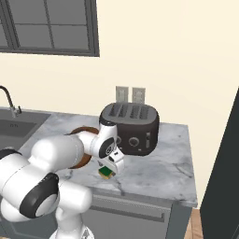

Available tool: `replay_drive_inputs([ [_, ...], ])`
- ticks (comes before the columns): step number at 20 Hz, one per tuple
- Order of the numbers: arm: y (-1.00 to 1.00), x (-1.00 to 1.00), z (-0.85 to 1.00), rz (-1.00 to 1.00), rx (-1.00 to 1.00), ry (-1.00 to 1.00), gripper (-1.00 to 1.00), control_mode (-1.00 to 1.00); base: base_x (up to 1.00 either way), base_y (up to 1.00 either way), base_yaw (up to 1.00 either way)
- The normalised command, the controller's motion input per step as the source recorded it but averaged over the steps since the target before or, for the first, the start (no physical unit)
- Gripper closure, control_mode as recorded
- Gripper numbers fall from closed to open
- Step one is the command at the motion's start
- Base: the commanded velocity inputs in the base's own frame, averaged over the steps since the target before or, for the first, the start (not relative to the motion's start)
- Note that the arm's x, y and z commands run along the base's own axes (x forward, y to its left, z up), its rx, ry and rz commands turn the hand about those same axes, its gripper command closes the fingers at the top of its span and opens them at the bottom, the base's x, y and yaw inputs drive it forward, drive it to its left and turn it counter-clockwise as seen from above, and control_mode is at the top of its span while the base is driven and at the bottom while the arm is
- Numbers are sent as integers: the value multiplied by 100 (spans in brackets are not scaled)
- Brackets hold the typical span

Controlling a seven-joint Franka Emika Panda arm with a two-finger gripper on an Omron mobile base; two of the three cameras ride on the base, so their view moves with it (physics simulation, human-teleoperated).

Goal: Pick up the sponge from the counter and clean the cutting board by briefly scrubbing or pressing down on the cutting board. Once finished, release the sponge.

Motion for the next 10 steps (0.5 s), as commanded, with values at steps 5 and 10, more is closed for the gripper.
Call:
replay_drive_inputs([
  [5,0,8,-1,0,0,0,-100,-100,0,0,0],
  [10,0,4,-3,0,0,0,-100,-100,0,0,0],
])
